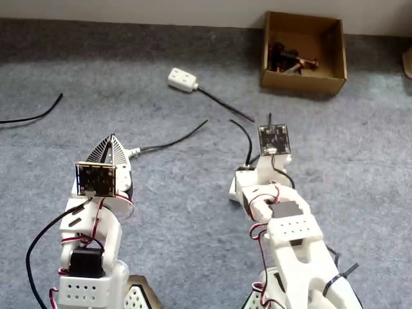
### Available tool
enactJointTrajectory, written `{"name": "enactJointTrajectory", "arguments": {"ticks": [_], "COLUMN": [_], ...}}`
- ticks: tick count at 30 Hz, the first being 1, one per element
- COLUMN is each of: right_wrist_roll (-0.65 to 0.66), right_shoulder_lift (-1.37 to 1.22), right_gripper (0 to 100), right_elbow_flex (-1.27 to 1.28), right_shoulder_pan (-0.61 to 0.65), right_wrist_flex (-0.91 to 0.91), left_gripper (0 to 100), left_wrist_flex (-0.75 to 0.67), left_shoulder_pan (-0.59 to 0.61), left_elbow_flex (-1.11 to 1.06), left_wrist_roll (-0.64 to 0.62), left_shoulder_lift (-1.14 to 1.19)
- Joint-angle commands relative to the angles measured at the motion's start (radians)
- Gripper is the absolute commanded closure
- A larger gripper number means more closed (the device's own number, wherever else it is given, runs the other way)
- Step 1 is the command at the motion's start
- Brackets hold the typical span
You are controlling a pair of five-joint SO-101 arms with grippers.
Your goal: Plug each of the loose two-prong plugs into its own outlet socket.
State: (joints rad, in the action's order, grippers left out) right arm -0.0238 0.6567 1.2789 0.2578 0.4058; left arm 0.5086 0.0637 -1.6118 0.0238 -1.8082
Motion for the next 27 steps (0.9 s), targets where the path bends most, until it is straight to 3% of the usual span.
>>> {"name": "enactJointTrajectory", "arguments": {"ticks": [1,15,21,27], "right_wrist_roll": [0.009,0.046,0.046,0.048], "right_shoulder_lift": [-0.093,-0.099,-0.099,-0.088], "right_gripper": [99.0,98.8,91.2,91.1], "right_elbow_flex": [-0.007,-0.008,-0.008,-0.008], "right_shoulder_pan": [0.019,0.018,0.015,0.015], "right_wrist_flex": [0.004,0.056,0.056,0.056], "left_gripper": [99,99,99,99], "left_wrist_flex": [-0.018,-0.018,-0.018,-0.018], "left_shoulder_pan": [0.008,0.008,0.008,0.008], "left_elbow_flex": [0.012,0.012,0.012,0.012], "left_wrist_roll": [-0.003,-0.003,-0.003,-0.003], "left_shoulder_lift": [-0.013,-0.013,-0.013,-0.013]}}
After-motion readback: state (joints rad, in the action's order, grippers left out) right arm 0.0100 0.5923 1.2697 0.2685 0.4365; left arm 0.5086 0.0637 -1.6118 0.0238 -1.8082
